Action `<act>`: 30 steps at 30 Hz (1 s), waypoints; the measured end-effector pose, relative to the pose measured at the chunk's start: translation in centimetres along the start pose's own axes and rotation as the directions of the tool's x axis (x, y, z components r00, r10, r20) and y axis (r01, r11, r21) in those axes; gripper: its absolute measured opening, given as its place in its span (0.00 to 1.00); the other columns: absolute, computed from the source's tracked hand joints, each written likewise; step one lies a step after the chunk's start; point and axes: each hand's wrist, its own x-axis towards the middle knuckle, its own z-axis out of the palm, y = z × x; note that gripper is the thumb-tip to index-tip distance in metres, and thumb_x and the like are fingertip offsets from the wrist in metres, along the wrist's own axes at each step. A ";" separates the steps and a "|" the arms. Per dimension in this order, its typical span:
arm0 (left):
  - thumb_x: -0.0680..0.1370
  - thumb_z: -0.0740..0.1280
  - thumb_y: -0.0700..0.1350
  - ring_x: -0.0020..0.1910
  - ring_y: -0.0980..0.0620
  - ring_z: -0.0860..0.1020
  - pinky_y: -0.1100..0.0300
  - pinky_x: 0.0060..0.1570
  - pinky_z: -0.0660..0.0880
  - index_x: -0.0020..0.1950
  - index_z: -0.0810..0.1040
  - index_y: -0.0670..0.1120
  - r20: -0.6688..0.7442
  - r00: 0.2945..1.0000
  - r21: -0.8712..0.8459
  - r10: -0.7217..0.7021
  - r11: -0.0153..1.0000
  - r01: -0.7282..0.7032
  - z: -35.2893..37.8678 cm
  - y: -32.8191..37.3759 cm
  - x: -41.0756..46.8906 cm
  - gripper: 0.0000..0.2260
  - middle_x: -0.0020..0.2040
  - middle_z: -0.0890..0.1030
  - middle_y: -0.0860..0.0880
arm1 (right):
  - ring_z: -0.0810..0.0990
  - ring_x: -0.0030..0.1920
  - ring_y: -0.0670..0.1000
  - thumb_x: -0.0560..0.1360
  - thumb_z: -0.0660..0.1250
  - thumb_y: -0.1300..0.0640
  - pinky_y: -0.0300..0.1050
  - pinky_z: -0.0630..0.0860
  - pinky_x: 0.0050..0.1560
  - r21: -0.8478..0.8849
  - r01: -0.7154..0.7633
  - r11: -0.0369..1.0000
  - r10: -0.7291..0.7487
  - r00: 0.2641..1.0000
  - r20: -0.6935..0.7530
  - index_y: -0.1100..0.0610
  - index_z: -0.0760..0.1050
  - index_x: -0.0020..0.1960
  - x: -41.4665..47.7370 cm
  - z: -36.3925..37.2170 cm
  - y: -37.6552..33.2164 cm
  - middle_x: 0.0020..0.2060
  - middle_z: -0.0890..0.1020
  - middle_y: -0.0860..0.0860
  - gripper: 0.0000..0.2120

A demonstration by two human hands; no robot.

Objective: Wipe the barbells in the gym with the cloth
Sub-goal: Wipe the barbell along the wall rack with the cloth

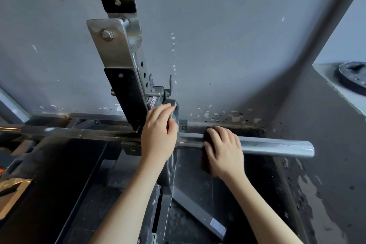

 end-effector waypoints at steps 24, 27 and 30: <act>0.76 0.52 0.47 0.68 0.39 0.72 0.44 0.71 0.62 0.64 0.76 0.35 0.225 0.960 0.547 0.169 0.793 -0.268 0.2 1.2 -0.9 0.25 0.66 0.76 0.39 | 0.74 0.61 0.58 0.76 0.58 0.45 0.54 0.71 0.62 -0.069 0.018 0.997 -0.015 0.999 0.035 0.54 0.73 0.65 -1.3 -2.6 4.2 0.61 0.76 0.53 0.22; 0.76 0.53 0.48 0.71 0.41 0.69 0.44 0.72 0.57 0.65 0.76 0.36 0.332 0.923 0.613 0.195 0.699 -0.368 0.4 1.6 -1.3 0.25 0.67 0.76 0.40 | 0.72 0.63 0.60 0.76 0.57 0.47 0.56 0.65 0.69 -0.003 -0.224 0.975 0.224 0.973 -0.058 0.56 0.75 0.63 -1.8 -2.7 5.0 0.61 0.76 0.54 0.21; 0.75 0.56 0.47 0.70 0.41 0.70 0.43 0.73 0.56 0.66 0.76 0.36 0.442 0.871 0.622 0.216 0.626 -0.471 0.9 2.2 -2.0 0.24 0.67 0.76 0.40 | 0.69 0.66 0.61 0.75 0.59 0.51 0.60 0.59 0.73 0.057 -0.287 0.956 0.291 0.951 -0.106 0.57 0.75 0.61 -1.6 -1.5 2.0 0.63 0.75 0.56 0.18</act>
